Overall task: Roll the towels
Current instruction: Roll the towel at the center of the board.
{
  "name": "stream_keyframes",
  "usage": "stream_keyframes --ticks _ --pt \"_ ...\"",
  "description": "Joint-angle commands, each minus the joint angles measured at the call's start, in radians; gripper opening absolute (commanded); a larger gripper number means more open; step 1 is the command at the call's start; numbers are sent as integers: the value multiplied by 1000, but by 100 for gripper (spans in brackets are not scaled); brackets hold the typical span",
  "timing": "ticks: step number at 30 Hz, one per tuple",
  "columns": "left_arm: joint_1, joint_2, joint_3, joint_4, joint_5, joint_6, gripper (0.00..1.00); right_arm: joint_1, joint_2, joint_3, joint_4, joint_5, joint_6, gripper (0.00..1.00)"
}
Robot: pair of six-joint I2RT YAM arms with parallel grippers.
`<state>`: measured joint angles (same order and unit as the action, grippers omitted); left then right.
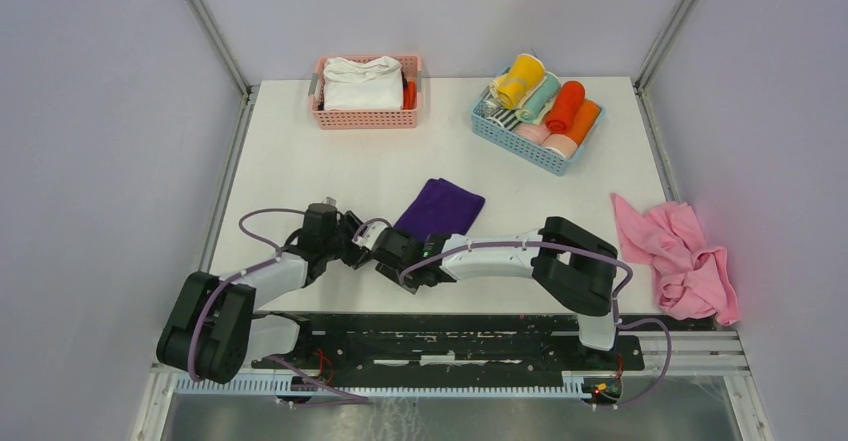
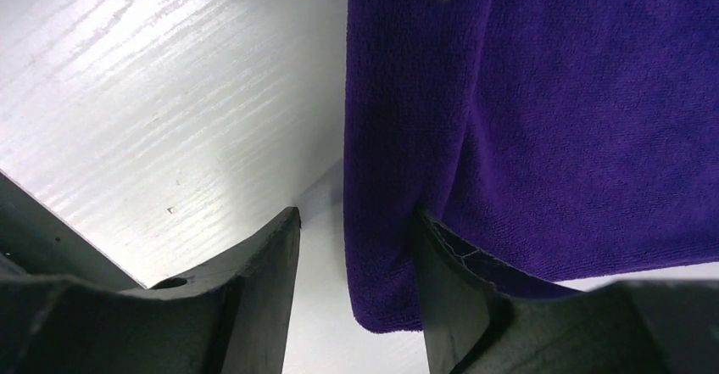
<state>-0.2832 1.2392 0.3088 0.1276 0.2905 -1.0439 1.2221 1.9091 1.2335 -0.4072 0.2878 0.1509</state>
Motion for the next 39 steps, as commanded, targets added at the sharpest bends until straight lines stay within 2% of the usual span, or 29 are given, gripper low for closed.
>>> stream_keyframes --ticks 1,6,10,11,14,17,19,24,30,34,36,37,39 --pt "-1 49 -36 -155 -129 20 55 -2 39 30 -39 46 0 58" --pt "-3 72 -28 -150 -128 29 57 -15 46 1 -44 26 22 57" --pt "-4 84 -24 -151 -129 36 59 -38 55 -24 -42 18 34 50" --pt "-4 84 -23 -153 -131 37 59 -46 57 -29 -43 10 37 46" --pt "-3 77 -5 -179 -132 48 64 -52 46 -36 -43 -37 41 26" --pt "-2 23 13 -224 -138 56 69 -58 15 -46 -16 -144 50 7" --pt "-2 -31 29 -273 -156 59 73 -65 -11 -58 14 -222 62 1" --pt "-2 -143 57 -363 -174 73 78 -105 -65 -91 113 -394 118 0" --pt "-9 -91 33 -313 -129 59 78 -134 -70 -107 143 -441 142 0" --pt "-47 -18 26 -269 -131 50 75 -143 -67 -127 161 -447 162 0" --pt "-68 21 30 -279 -152 56 69 -158 -78 -141 183 -474 181 0" --pt "-75 39 32 -285 -163 63 63 -167 -88 -150 197 -492 193 0" --pt "-84 65 27 -291 -175 76 45 -183 -113 -163 227 -536 217 0"
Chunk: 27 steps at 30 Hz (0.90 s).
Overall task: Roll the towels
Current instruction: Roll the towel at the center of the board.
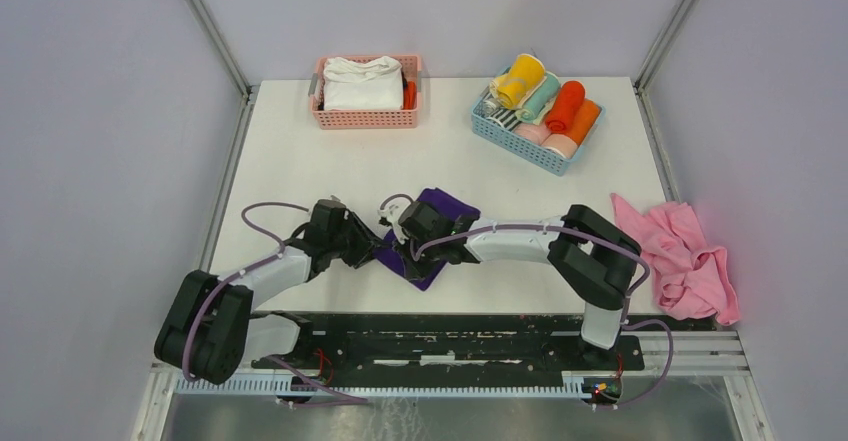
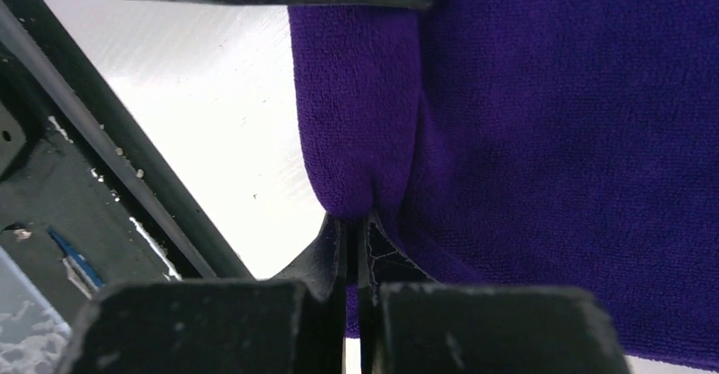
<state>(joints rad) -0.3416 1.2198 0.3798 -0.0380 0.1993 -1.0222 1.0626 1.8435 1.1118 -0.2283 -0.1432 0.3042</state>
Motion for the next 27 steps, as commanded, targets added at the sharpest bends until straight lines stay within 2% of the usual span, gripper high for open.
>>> stream_keyframes --ticks 1,3,4,7,12,20,27 --pt "-27 90 -47 -123 -81 62 37 -32 -60 -48 71 -130 77 0" --pt "-26 90 -41 -128 -82 64 34 -48 -80 -60 110 -177 106 0" --pt "-26 84 -29 -137 -86 66 37 -57 -87 -65 126 -207 122 0" --pt "-25 42 18 -187 -110 72 58 -91 -95 -87 184 -286 176 0" --pt "-24 -117 82 -266 -169 68 74 -173 -100 -163 323 -425 298 0" --pt "-22 -317 22 -219 -129 48 81 -280 2 -285 612 -587 515 0" --pt "-21 -324 -88 -60 24 -6 82 -350 137 -349 814 -665 643 0"
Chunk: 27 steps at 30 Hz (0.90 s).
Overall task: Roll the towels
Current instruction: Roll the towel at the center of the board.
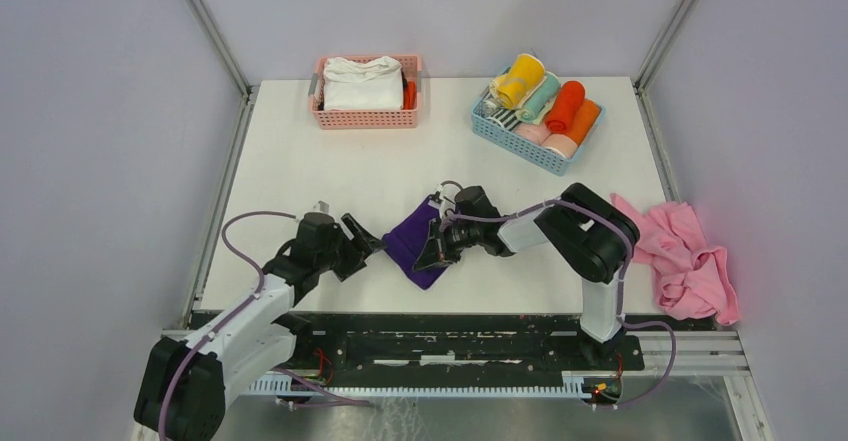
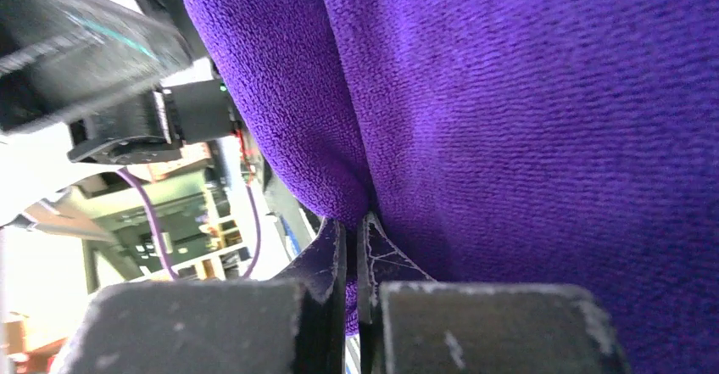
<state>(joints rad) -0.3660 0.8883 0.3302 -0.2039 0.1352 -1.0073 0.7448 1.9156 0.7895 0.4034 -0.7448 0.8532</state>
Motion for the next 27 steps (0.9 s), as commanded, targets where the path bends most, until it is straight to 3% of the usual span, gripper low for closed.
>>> stream_keyframes --ticks 1,8,15,20,27 --pt "3 13 -48 124 98 -28 82 -40 80 -28 202 -72 106 0" --pt "0 78 -85 309 183 -85 83 -63 145 12 186 -114 121 2" --pt "0 177 -62 369 106 -111 80 -63 132 59 42 -95 34 5" --pt "0 310 -26 352 99 -105 69 -64 85 73 -42 -75 -28 9" --pt "0 405 -5 277 7 -106 63 -48 -82 123 -347 51 -220 24"
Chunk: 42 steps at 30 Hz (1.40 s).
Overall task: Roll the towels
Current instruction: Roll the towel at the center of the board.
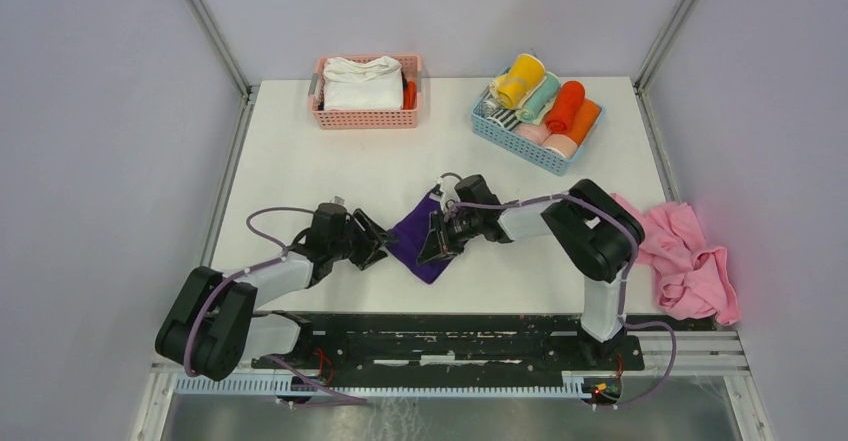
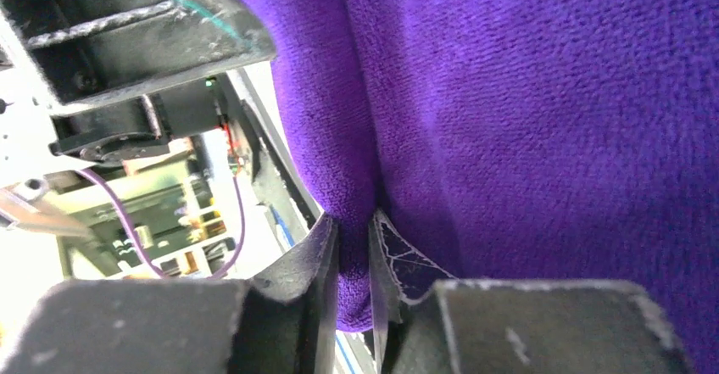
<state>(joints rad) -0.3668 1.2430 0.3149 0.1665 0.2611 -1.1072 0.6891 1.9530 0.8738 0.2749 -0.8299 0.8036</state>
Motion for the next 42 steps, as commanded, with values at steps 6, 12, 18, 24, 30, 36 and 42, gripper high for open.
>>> stream_keyframes --ticks 6,12,18,24,30,36,42 --pt "-1 64 2 -123 -156 -23 61 98 -350 64 -446 454 -371 42" --pt "-5 100 9 -122 -163 -27 61 306 -458 94 -555 867 -537 57" --pt "-12 127 20 -122 -168 -29 61 495 -419 153 -552 1128 -661 62" --pt "-19 145 32 -128 -166 -24 61 572 -280 257 -574 1264 -745 63" --pt "-23 151 40 -136 -170 -21 61 575 -185 294 -573 1307 -764 63" --pt "-24 166 55 -140 -168 -6 62 560 -101 282 -551 1285 -751 62" --pt "-25 184 68 -142 -167 4 63 507 -68 241 -525 1195 -706 44"
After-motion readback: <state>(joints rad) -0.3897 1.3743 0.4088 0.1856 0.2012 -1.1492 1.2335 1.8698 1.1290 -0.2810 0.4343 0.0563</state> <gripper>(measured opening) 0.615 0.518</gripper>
